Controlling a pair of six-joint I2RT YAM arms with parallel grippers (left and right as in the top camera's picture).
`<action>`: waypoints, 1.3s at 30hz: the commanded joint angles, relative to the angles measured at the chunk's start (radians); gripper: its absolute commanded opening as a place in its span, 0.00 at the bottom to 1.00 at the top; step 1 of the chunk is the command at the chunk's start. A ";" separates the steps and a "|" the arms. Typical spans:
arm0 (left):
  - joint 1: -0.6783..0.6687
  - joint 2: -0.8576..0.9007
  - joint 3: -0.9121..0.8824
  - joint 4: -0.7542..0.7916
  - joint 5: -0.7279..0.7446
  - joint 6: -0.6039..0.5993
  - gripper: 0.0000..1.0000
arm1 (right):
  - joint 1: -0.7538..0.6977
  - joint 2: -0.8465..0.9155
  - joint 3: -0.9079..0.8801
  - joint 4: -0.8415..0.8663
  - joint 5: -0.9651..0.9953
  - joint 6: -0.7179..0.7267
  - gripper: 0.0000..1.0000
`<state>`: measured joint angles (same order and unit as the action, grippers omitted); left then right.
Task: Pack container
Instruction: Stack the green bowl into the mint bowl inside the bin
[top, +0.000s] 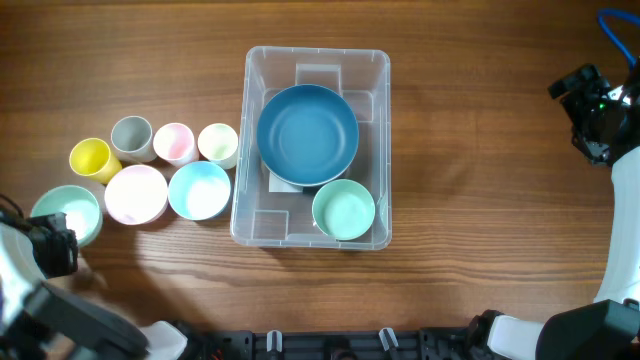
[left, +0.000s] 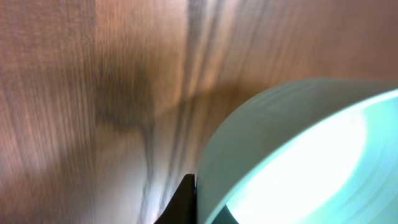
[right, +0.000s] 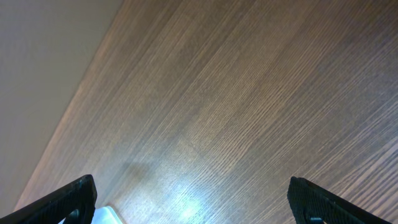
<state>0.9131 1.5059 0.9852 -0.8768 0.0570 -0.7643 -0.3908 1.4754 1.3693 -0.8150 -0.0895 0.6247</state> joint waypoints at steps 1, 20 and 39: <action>-0.005 -0.234 0.017 -0.038 0.129 0.069 0.04 | 0.000 0.010 0.003 0.002 -0.008 0.007 1.00; -1.339 -0.268 0.031 0.056 0.103 0.285 0.04 | -0.001 0.011 0.003 0.002 -0.008 0.008 1.00; -1.404 -0.064 0.185 -0.006 0.044 0.278 0.82 | -0.001 0.011 0.003 0.002 -0.008 0.008 1.00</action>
<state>-0.5774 1.5436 1.0737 -0.8169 0.1600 -0.4881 -0.3908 1.4754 1.3693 -0.8146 -0.0895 0.6247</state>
